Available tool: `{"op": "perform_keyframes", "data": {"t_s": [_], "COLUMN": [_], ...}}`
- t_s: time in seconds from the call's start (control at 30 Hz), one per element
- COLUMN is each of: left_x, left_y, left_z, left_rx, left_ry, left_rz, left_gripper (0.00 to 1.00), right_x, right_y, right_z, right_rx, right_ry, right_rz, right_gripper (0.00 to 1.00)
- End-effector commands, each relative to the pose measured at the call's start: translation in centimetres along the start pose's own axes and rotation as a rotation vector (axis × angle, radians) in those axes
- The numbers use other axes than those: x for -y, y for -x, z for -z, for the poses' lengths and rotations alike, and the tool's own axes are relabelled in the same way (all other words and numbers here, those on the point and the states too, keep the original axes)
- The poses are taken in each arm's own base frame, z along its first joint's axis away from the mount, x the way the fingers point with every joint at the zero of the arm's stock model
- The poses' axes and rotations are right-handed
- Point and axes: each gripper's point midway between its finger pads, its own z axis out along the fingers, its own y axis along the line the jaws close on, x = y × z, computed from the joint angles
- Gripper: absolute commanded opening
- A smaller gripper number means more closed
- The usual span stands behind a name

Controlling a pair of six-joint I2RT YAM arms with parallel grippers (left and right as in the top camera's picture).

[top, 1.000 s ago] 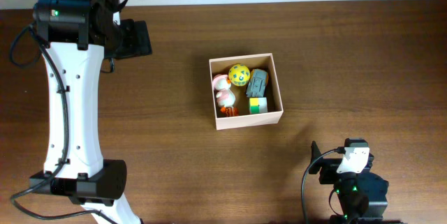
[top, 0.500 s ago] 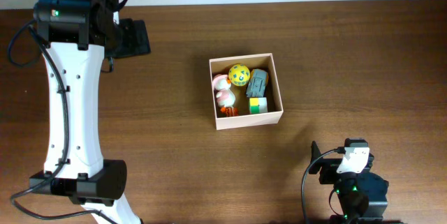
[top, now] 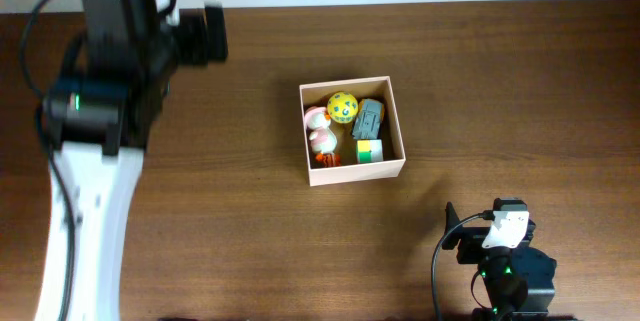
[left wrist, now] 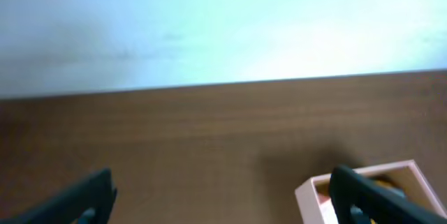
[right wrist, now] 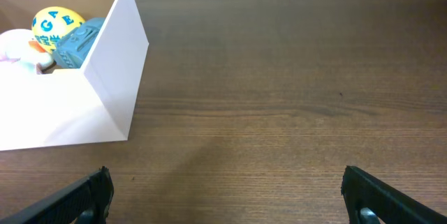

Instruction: Pack container

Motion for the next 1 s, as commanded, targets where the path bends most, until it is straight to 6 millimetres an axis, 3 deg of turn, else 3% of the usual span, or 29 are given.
{"op": "perform_keyframes", "data": {"t_s": [0.0,0.23,0.4,0.53,0.7,0.97], "left_x": [0.2,-0.2,-0.3,0.2,0.5,0.7], "left_y": [-3.3,-11.4,-18.7,-23.4,-27.0,-29.6], "left_z": [1.9,5.4,5.7,5.0,4.5,4.5], "left_rx": [-0.003,0.03,0.007,0.04,0.117,0.205], "left_ry": [-0.026,-0.023,-0.028,-0.052,-0.061,-0.064], "left_rz": [-0.13,-0.24,-0.246,-0.244,-0.242,-0.244], "left_gripper": [0.99,0.99,0.99,0.99,0.99,0.99], "right_x": [0.0,0.0,0.0,0.0,0.0,0.0], "right_y": [-0.1,-0.1,-0.1,-0.1,-0.1,-0.1], "right_z": [-0.1,-0.1,-0.1,-0.1,-0.1,-0.1], "right_rx": [0.007,0.007,0.007,0.007,0.007,0.007], "right_ry": [0.0,0.0,0.0,0.0,0.0,0.0], "right_rz": [0.005,0.005,0.005,0.005,0.005,0.005], "right_gripper": [0.99,0.99,0.99,0.99,0.99,0.99]}}
